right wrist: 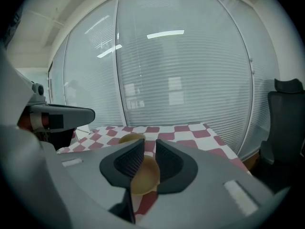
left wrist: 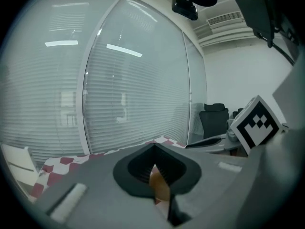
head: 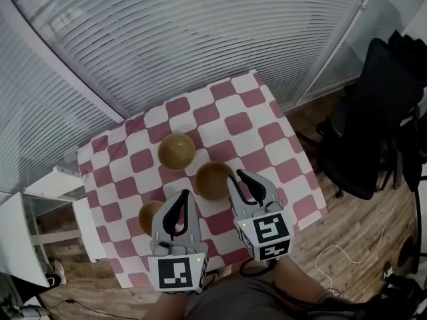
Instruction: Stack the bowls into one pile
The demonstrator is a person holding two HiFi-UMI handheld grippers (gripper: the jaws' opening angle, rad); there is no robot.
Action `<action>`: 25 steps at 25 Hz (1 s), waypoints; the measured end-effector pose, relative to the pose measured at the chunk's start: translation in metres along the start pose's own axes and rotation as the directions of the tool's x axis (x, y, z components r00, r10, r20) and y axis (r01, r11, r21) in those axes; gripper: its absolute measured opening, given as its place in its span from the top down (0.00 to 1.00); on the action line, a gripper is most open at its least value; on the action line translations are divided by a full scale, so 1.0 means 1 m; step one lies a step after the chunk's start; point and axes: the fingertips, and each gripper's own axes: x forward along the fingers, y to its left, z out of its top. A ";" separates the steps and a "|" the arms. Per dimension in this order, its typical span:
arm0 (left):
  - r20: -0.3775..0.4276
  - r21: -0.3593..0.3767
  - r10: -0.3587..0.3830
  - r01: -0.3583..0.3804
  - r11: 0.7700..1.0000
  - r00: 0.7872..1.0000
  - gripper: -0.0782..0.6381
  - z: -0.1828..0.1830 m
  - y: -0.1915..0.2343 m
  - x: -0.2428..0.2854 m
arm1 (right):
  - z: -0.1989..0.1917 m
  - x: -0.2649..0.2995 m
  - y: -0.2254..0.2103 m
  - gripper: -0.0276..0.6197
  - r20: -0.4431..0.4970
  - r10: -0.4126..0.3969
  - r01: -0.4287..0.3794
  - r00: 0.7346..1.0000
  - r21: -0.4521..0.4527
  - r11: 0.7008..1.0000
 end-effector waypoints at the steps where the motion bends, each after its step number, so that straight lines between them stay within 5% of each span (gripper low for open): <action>1: -0.013 -0.011 0.004 -0.005 1.000 1.000 0.89 -0.005 0.001 0.005 | -0.005 0.007 -0.003 0.80 -0.021 0.010 -0.009 1.000 0.004 1.000; 12: -0.131 -0.074 0.052 -0.062 0.995 0.990 0.89 -0.062 0.016 0.039 | -0.086 0.064 -0.019 0.75 -0.226 0.056 -0.043 0.973 0.062 0.997; 17: -0.155 -0.092 0.073 -0.088 0.992 0.985 0.89 -0.075 0.023 0.038 | -0.092 0.069 -0.021 0.86 -0.231 0.044 -0.031 0.972 0.060 0.998; 25: -0.139 -0.109 0.115 -0.131 0.985 0.984 0.89 -0.072 0.032 0.024 | -0.078 0.067 -0.010 0.89 -0.182 0.098 -0.075 0.978 0.131 0.988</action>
